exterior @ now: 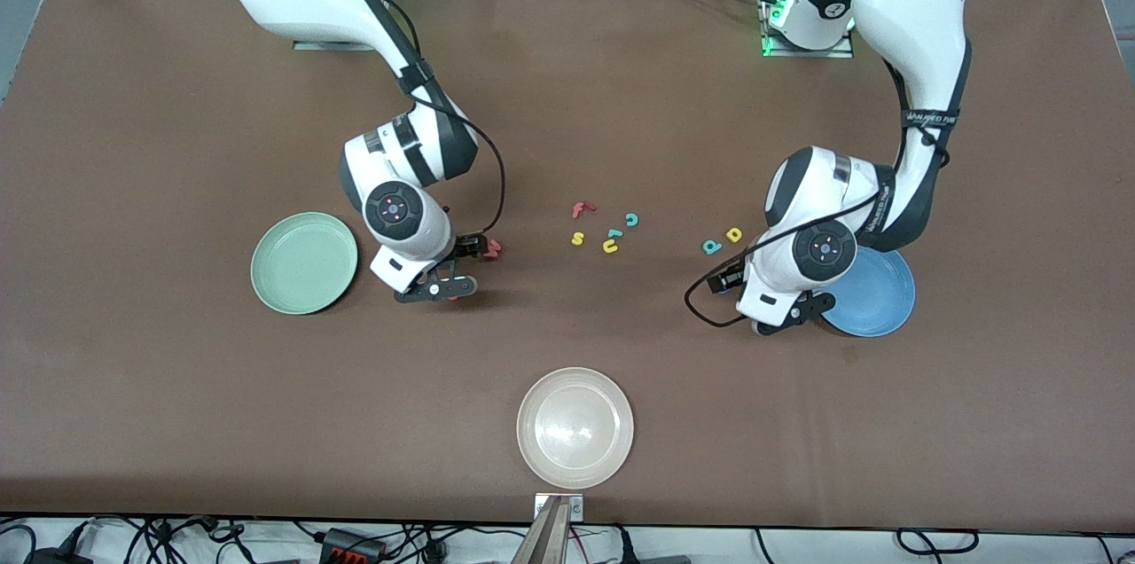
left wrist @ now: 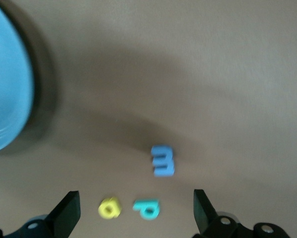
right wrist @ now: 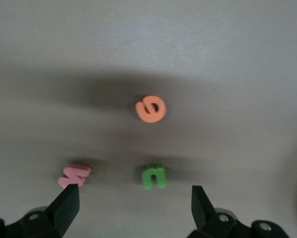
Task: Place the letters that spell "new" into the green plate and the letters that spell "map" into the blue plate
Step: 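Grasp blue m with the left gripper while the right gripper grasps green n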
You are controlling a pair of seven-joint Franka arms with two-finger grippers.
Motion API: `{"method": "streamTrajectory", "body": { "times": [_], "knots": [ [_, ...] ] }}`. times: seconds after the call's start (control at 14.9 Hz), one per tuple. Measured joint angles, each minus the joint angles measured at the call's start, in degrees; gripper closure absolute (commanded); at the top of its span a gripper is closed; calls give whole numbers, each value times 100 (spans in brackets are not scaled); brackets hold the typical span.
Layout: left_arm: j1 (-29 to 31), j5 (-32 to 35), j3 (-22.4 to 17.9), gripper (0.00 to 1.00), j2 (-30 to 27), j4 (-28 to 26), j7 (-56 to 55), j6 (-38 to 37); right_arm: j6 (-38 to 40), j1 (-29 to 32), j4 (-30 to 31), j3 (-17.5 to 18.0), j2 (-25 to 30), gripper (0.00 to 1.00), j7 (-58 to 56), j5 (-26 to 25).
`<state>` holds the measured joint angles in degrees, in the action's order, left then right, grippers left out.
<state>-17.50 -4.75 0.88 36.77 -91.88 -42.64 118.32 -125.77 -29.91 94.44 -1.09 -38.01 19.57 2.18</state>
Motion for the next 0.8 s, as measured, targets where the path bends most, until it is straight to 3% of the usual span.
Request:
{"method": "streamTrajectory", "body": {
  "times": [0.13, 0.27, 0.47, 0.8],
  "knots": [
    [82, -469, -8, 2, 158, -20, -52, 338, -316, -32, 230, -2, -2, 8, 70, 0],
    [100, -704, -8, 20, 243, -107, -55, 566, -424, -22, 389, -37, -2, 21, 72, 0],
    [36, -739, 6, 36, 346, -178, -65, 650, -425, -23, 476, -47, -1, 35, 86, 2],
    [-56, -739, 18, 39, 462, -195, -65, 690, -426, -33, 606, -46, 0, 40, 106, 2]
  ]
}}
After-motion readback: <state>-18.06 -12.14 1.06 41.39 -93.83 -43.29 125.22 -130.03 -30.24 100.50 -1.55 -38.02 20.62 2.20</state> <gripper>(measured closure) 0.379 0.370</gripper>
